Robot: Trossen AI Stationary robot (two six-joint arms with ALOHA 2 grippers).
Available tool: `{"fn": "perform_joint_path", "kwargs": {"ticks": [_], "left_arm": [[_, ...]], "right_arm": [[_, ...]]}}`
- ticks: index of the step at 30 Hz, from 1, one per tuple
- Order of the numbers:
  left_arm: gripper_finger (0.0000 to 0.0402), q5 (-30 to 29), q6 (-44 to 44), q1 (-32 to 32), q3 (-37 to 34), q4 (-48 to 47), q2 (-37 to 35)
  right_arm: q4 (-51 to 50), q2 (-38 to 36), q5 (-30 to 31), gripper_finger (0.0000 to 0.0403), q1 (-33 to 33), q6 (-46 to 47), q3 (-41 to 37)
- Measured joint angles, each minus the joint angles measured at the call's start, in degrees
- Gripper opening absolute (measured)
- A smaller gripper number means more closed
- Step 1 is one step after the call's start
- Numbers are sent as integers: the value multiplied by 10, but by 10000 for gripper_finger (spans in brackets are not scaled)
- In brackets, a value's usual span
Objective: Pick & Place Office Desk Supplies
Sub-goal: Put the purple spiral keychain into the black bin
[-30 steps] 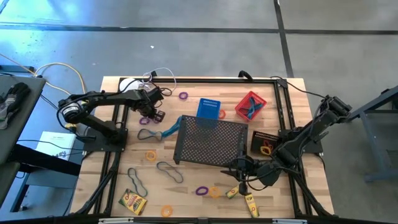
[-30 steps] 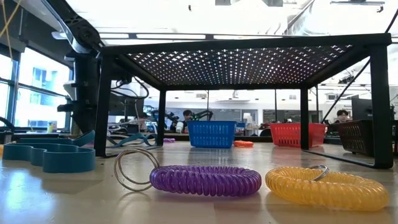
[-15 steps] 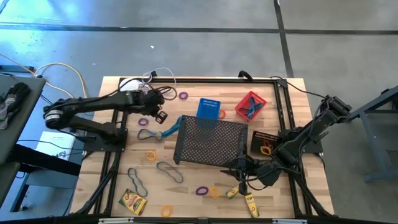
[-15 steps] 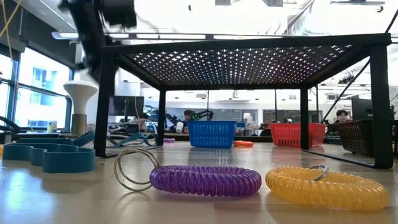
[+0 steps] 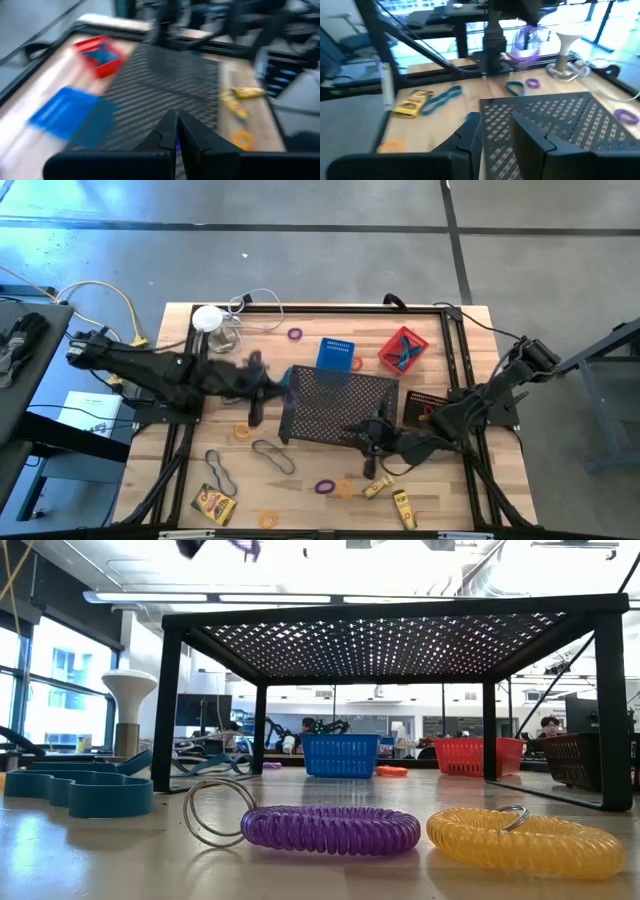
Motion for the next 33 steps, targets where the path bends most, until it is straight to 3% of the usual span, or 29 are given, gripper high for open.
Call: {"fn": "perform_joint_path", "kwargs": {"ticks": [5, 12, 20, 23, 26, 29, 33], "left_arm": [[0, 0, 28, -61, 0, 60, 50], [0, -4, 45, -88, 0, 110, 90], [0, 15, 46, -88, 0, 118, 92], [0, 15, 46, -88, 0, 115, 92], [0, 15, 46, -88, 0, 116, 92], [0, 15, 46, -88, 0, 115, 92], [0, 15, 46, -88, 0, 115, 92]], "right_arm": [[69, 21, -66, 150, -50, -4, 0], [174, 75, -219, 251, -108, 10, 0], [287, 135, -318, 287, -140, 7, 0], [291, 139, -344, 276, -147, 6, 0], [290, 139, -344, 241, -151, -1, 0], [291, 139, -344, 180, -151, -21, 0], [291, 139, -342, 69, -151, -27, 0]]}}
